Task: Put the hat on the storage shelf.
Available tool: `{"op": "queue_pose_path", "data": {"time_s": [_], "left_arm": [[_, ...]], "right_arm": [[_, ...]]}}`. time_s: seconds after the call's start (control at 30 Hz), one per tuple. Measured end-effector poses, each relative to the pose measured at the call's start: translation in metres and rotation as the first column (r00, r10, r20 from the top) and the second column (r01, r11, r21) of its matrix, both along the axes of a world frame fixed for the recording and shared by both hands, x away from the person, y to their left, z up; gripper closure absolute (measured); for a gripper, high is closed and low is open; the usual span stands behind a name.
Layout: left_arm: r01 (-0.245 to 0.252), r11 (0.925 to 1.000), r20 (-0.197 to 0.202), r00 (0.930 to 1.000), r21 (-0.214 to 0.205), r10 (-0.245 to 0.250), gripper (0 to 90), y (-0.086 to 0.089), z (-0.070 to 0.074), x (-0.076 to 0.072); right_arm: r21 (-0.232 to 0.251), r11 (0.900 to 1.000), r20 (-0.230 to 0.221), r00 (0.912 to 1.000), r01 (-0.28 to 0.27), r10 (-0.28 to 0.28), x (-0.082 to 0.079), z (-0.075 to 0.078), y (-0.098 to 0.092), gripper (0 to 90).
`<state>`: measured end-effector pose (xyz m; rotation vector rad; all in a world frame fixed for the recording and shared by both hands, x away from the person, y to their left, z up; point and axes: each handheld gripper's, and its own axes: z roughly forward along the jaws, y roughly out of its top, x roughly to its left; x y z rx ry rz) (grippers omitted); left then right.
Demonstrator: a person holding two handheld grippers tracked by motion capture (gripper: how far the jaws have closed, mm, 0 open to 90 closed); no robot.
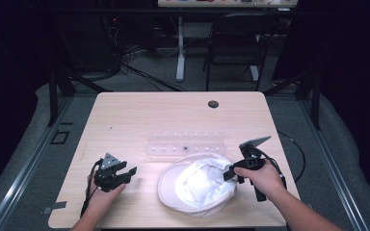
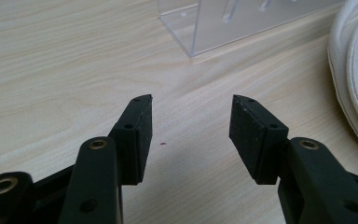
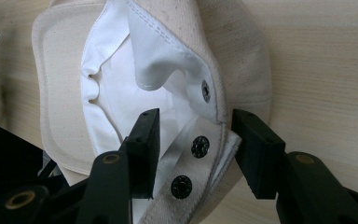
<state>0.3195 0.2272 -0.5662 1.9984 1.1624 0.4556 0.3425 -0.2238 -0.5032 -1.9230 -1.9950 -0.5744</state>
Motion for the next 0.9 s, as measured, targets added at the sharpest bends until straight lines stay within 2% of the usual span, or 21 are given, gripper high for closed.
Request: {"op": "queue_pose_path", "data": {"time_s": [0.17, 0.2, 0.27, 0.33, 0.47, 0.57, 0.67, 0.7, 0.8, 0.83, 0.9], "left_arm": [[0.001, 1.0, 0.003, 1.0, 0.004, -0.001, 49.7, 0.0, 0.0, 0.0], [-0.002, 1.0, 0.002, 1.0, 0.003, 0.002, 49.7, 0.0, 0.0, 0.0], [-0.001, 1.0, -0.001, 1.0, 0.004, 0.001, 49.9, 0.0, 0.0, 0.0], [0.0, 1.0, -0.002, 1.0, 0.004, 0.0, 50.0, 0.0, 0.0, 0.0], [-0.002, 1.0, 0.003, 1.0, 0.004, 0.002, 50.1, 0.0, 0.0, 0.0], [0.0, 1.0, 0.004, 1.0, 0.007, 0.0, 50.3, 0.0, 0.0, 0.0], [-0.002, 1.0, -0.001, 1.0, 0.007, 0.002, 50.3, 0.0, 0.0, 0.0], [-0.003, 1.0, -0.001, 1.0, 0.006, 0.003, 50.3, 0.0, 0.0, 0.0], [-0.002, 1.0, 0.001, 1.0, 0.005, 0.002, 50.3, 0.0, 0.001, 0.0], [-0.004, 1.0, 0.004, 1.0, 0.003, 0.004, 50.3, 0.0, 0.0, 0.0], [-0.005, 1.0, 0.004, 1.0, 0.003, 0.005, 50.3, 0.0, 0.0, 0.0]], "right_arm": [[0.004, 1.0, -0.005, 1.0, -0.007, 0.007, 0.001, 0.0, 0.002, 59.9], [0.003, 1.0, -0.001, 1.0, 0.008, -0.008, 0.001, 0.0, 0.003, 61.1], [0.004, 1.0, -0.008, 1.0, 0.002, -0.002, 0.002, 0.004, 0.002, 67.5], [-0.011, 0.9999, -0.015, 0.9998, -0.011, 0.011, 0.002, 0.005, 0.001, 68.8], [-0.005, 1.0, -0.01, 0.9999, -0.006, 0.006, 0.002, 0.01, 0.004, 76.0], [-0.006, 0.9999, -0.005, 1.0, -0.008, 0.008, 0.002, 0.013, 0.004, 77.7], [-0.024, 0.9997, 0.02, 0.9998, -0.006, 0.006, 0.001, 0.016, 0.006, 79.3], [-0.032, 0.9992, 0.014, 0.9996, -0.026, 0.026, 0.002, 0.019, 0.006, 79.5], [-0.049, 0.998, 0.007, 0.9992, -0.04, 0.04, 0.003, 0.023, 0.006, 79.9], [-0.051, 0.9984, 0.01, 0.9996, -0.025, 0.025, 0.002, 0.024, 0.007, 80.0], [-0.055, 0.9979, 0.002, 0.9993, -0.036, 0.036, 0.003, 0.027, 0.006, 80.1]]}}
